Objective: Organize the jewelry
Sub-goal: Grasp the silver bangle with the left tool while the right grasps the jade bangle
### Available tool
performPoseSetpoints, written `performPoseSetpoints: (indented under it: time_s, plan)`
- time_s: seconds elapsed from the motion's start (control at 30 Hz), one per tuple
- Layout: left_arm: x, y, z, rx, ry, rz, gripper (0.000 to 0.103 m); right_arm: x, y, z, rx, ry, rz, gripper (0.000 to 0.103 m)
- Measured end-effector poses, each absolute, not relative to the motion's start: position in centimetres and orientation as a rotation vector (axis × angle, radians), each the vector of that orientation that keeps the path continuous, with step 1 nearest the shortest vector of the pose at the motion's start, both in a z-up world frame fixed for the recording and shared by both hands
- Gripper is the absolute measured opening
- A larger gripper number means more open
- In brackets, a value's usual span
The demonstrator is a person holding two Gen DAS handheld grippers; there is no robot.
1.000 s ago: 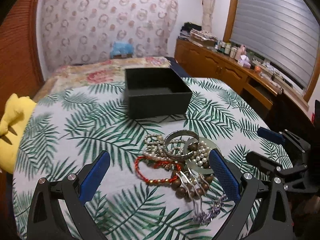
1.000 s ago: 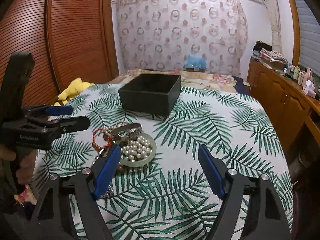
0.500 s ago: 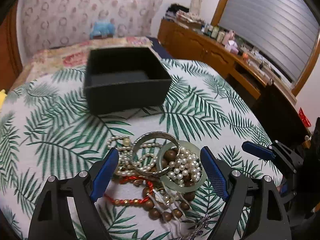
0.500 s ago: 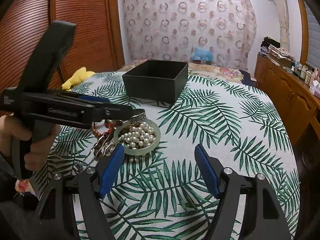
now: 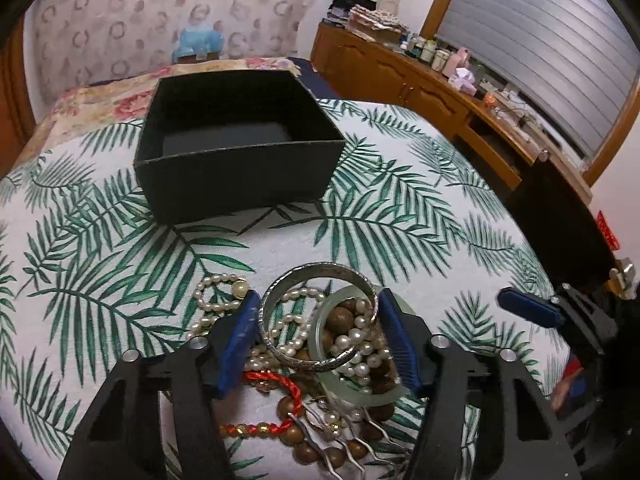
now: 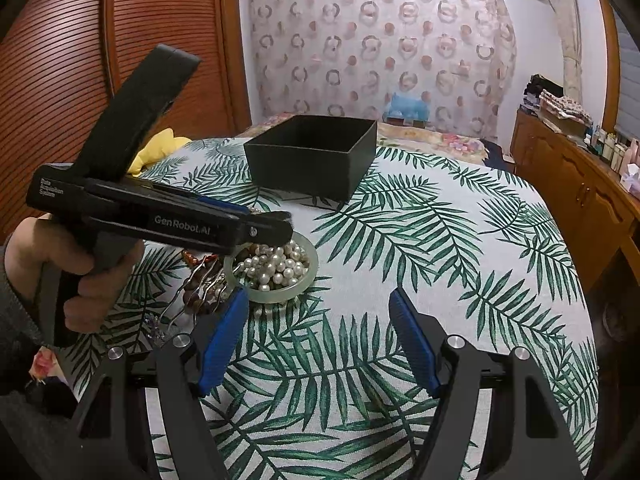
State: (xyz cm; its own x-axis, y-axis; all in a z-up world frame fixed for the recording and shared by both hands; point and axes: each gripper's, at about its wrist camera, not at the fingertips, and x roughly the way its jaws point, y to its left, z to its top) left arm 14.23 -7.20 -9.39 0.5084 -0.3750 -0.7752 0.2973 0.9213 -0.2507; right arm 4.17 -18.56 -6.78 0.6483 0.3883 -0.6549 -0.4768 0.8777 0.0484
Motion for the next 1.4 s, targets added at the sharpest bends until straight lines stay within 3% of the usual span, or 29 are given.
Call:
performPoseSetpoints:
  time_s: [0.5,1.03,1.4]
  plan:
    - [11.4,-4.0,-5.5,-0.041,0.797,-0.296,0.057,7.4,-15.8,-7.3,-0.174,0.781,0.608,0.074]
    - [10.6,-1.4,-5.7,-0.064,0.785,-0.252,0.057,10.9,-12.0,-8.8,-0.202,0.912,0.674,0.076]
    - [11.5,-0.9,-5.1,-0.050,0.770,-0.235,0.057,11.1,-12.5,-6.4,-0.235,0.835,0.671,0.075]
